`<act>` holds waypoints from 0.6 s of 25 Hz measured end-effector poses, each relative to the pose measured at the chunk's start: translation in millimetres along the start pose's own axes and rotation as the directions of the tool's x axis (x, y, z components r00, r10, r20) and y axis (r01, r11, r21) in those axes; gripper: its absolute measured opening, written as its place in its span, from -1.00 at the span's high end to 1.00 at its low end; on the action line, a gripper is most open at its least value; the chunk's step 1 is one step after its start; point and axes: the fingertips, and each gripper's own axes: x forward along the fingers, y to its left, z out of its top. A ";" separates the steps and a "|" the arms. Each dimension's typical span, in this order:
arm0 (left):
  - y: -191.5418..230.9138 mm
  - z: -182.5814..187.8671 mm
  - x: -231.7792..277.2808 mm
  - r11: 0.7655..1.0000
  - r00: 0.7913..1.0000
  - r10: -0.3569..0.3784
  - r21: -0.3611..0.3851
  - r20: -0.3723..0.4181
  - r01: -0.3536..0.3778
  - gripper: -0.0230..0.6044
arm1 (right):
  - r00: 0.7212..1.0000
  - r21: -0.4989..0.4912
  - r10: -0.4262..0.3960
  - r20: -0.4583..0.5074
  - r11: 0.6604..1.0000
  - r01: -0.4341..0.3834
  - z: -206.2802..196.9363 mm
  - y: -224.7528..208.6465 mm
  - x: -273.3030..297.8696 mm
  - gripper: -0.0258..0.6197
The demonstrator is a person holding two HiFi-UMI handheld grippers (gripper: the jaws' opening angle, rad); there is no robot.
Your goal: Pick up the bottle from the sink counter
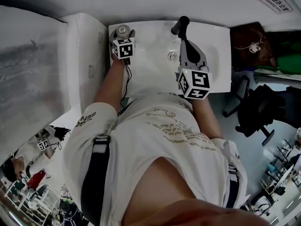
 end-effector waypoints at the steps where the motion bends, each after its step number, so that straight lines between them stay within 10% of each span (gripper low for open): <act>1: -0.6 -0.9 -0.3 1.000 1.000 -0.002 -0.001 -0.002 0.002 -0.19 | 1.000 0.000 0.000 0.000 1.000 0.000 -0.5 -0.6 -0.9 0.85; 15: 5.0 4.1 -22.5 0.999 1.000 0.006 -0.049 -0.009 -0.006 -0.19 | 1.000 0.016 0.009 0.015 1.000 -0.009 -0.6 4.6 -3.5 0.85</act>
